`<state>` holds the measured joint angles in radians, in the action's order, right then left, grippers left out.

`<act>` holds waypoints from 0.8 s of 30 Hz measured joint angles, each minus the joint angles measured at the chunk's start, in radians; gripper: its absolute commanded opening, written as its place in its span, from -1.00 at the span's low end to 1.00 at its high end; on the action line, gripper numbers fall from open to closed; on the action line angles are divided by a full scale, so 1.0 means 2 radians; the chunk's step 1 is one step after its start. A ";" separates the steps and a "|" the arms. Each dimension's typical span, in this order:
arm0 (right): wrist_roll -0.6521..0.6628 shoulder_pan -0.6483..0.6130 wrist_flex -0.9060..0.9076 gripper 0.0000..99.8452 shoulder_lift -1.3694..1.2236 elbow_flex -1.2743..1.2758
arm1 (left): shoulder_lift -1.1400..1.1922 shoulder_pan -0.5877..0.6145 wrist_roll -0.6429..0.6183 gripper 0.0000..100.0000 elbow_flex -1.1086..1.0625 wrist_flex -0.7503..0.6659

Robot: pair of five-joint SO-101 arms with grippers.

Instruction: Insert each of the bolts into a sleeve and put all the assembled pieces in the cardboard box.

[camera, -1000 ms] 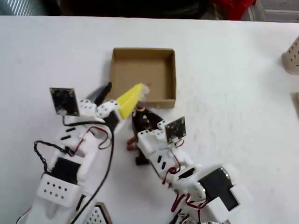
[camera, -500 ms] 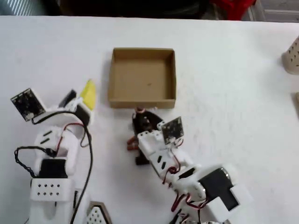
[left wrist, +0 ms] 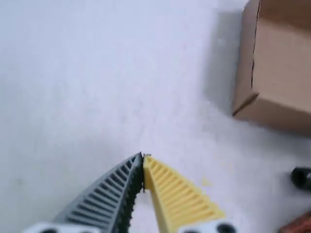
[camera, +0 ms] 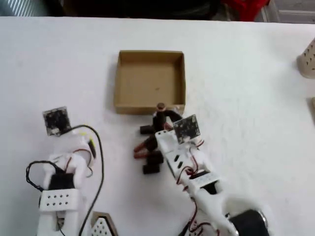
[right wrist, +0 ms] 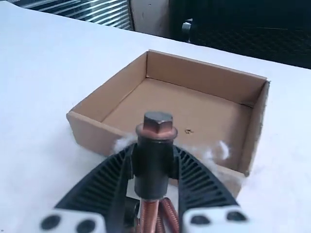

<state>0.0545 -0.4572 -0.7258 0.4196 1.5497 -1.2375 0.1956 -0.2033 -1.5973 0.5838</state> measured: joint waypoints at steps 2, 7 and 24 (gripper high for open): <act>0.000 0.011 0.059 -0.97 0.048 0.001 | -0.001 0.000 0.035 -0.96 -0.010 0.002; 0.000 0.022 0.278 -0.96 0.162 -0.054 | -0.002 0.000 0.054 -0.96 -0.012 0.002; 0.000 0.072 0.604 -0.96 0.028 -0.386 | -0.002 0.000 0.054 -0.96 -0.012 0.002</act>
<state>0.0545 -0.3130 0.4818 0.4749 0.7779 -1.2405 0.1956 -0.0944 -1.6218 0.5884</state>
